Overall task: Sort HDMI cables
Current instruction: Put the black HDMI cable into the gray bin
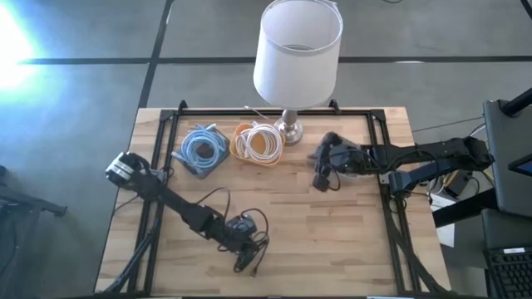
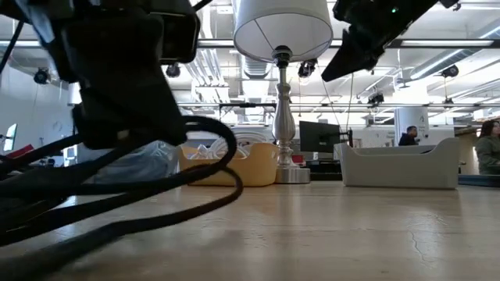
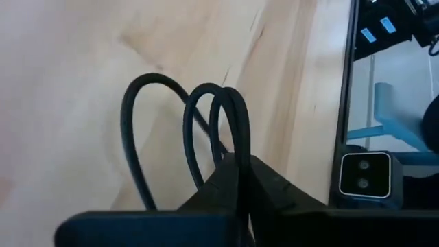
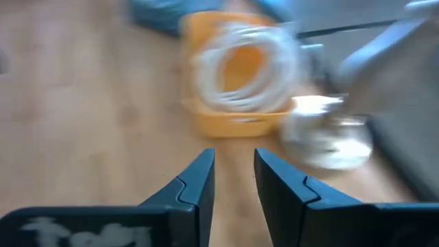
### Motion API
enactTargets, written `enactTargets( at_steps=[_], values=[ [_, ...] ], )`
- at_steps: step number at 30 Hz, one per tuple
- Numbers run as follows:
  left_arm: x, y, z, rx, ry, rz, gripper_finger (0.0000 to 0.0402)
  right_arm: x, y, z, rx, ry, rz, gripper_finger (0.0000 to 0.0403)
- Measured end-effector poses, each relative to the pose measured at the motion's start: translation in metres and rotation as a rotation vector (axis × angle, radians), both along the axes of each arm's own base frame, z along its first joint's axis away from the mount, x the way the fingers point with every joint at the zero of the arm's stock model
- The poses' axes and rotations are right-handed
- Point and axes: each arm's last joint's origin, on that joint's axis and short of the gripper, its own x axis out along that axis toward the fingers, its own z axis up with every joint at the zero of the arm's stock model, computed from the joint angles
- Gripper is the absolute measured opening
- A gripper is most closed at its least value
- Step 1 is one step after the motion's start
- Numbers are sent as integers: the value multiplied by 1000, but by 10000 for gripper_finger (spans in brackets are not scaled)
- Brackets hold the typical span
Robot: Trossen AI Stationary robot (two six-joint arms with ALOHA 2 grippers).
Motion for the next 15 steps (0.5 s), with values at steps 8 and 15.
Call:
enactTargets(
  at_steps=[8, 15],
  values=[
    [5, 22, 22, 103, -92, -22, 24, 10, 11, -2, 186, -125, 313, 85],
    [5, 42, 43, 263, -186, -9, 19, 33, 19, -18, 250, -159, 452, 83]
  ],
)
